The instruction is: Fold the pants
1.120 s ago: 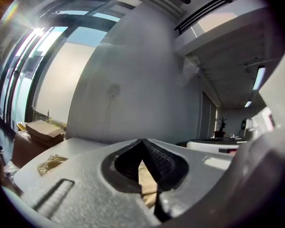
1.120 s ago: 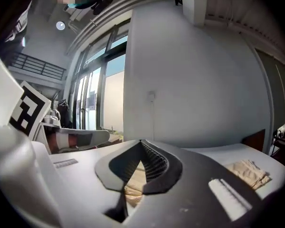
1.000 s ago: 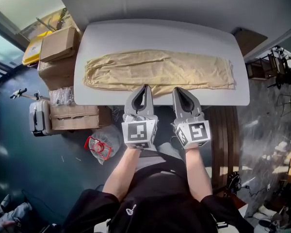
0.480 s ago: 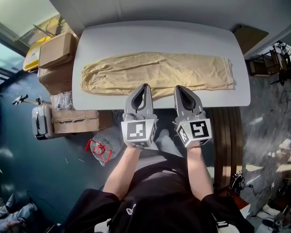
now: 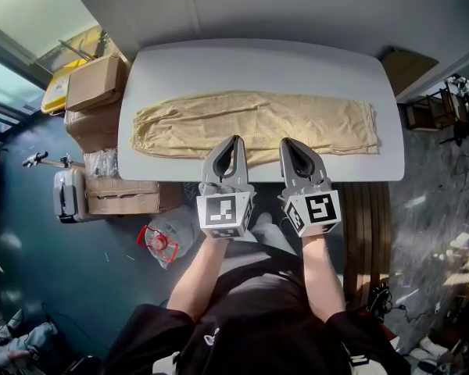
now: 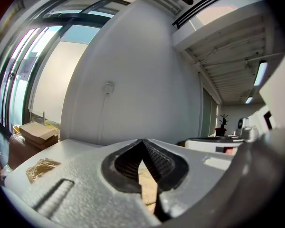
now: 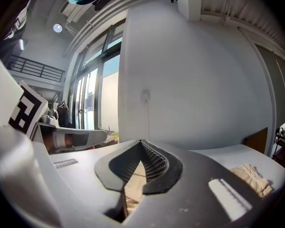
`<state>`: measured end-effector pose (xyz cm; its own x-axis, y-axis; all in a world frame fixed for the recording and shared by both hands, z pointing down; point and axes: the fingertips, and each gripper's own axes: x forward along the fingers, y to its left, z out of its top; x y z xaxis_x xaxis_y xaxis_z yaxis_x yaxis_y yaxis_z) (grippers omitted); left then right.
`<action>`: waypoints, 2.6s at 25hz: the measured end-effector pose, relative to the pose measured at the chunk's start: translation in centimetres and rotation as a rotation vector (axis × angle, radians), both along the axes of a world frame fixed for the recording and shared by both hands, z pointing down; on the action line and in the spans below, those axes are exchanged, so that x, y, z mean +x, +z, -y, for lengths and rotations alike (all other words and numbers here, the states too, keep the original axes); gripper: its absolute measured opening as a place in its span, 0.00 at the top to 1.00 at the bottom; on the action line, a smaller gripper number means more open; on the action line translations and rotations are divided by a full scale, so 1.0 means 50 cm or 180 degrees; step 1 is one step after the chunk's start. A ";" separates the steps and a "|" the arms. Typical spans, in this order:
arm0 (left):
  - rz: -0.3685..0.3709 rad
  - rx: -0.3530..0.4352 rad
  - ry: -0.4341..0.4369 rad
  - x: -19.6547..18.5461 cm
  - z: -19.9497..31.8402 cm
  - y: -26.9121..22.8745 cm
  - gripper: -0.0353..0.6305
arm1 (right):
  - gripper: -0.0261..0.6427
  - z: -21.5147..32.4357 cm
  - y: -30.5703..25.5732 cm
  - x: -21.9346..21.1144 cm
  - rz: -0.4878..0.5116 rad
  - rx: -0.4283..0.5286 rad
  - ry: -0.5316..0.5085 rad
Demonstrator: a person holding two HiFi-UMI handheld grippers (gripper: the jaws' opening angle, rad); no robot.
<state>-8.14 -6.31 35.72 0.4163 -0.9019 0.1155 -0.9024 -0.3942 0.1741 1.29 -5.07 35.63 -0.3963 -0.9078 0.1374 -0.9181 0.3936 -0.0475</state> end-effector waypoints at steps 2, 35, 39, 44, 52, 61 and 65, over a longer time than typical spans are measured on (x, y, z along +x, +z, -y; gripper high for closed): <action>-0.0010 -0.0021 -0.0023 -0.001 0.002 0.004 0.94 | 0.95 0.002 0.005 -0.001 -0.0018 -0.0019 -0.0024; -0.0065 -0.0127 0.0070 -0.023 0.021 0.033 0.94 | 0.95 0.018 0.008 -0.005 -0.0058 -0.0007 0.0123; -0.0015 -0.0183 0.0215 -0.009 0.025 0.046 0.94 | 0.95 0.014 0.011 0.019 -0.0046 -0.0016 0.0315; 0.0029 -0.0211 0.0418 0.020 0.038 0.054 0.94 | 0.95 -0.004 0.018 0.061 -0.0025 -0.0037 0.0584; 0.0112 -0.0269 0.0696 0.099 0.048 0.069 0.94 | 0.95 -0.038 0.041 0.182 0.0016 -0.0129 0.1115; 0.0224 -0.0336 0.1002 0.281 0.071 0.096 0.94 | 0.86 -0.016 0.077 0.351 0.0165 -0.0221 0.1351; 0.0251 -0.0392 0.1126 0.372 0.091 0.110 0.94 | 0.85 -0.002 0.097 0.440 0.0200 -0.0311 0.1430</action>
